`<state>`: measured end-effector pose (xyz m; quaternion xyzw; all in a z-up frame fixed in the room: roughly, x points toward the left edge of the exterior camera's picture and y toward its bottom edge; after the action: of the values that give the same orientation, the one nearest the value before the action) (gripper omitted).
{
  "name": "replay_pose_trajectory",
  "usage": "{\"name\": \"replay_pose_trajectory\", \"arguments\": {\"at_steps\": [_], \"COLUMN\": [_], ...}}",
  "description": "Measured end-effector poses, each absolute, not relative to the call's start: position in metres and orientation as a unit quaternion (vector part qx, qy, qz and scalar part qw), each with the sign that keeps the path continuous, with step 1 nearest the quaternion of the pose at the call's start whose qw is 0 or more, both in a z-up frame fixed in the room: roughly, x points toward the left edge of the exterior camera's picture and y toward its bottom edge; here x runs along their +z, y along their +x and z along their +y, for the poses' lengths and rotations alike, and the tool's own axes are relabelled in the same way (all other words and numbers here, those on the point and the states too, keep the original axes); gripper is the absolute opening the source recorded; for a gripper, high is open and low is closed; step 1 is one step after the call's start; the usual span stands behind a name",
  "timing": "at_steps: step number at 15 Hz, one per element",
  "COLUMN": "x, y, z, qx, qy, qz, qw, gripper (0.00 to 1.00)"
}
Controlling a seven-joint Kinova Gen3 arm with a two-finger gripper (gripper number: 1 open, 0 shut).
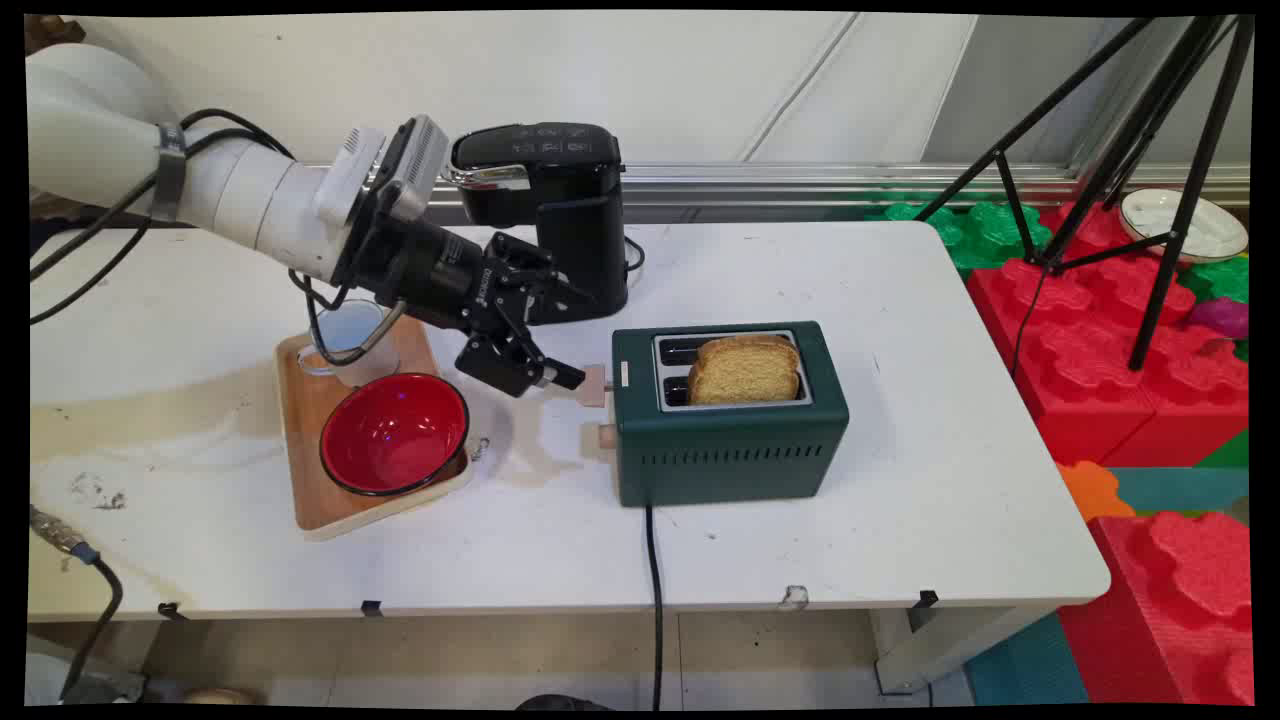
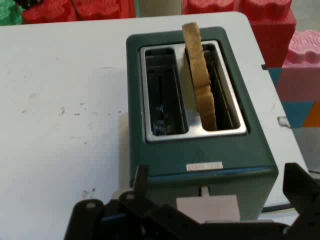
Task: Press the toaster switch
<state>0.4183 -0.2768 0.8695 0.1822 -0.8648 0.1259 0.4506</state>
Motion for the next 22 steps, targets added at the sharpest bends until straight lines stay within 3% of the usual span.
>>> {"name": "replay_pose_trajectory", "arguments": {"at_steps": [4, 5, 22], "x": [0.868, 0.867, 0.843], "y": [0.422, 0.423, 0.417], "z": [-0.275, -0.275, -0.283], "qx": [0.13, 0.13, 0.116], "qy": [0.179, 0.179, 0.19], "qz": [-0.866, -0.866, -0.872], "qw": [0.448, 0.447, 0.435], "gripper": [1.0, 0.0, 0.0]}}
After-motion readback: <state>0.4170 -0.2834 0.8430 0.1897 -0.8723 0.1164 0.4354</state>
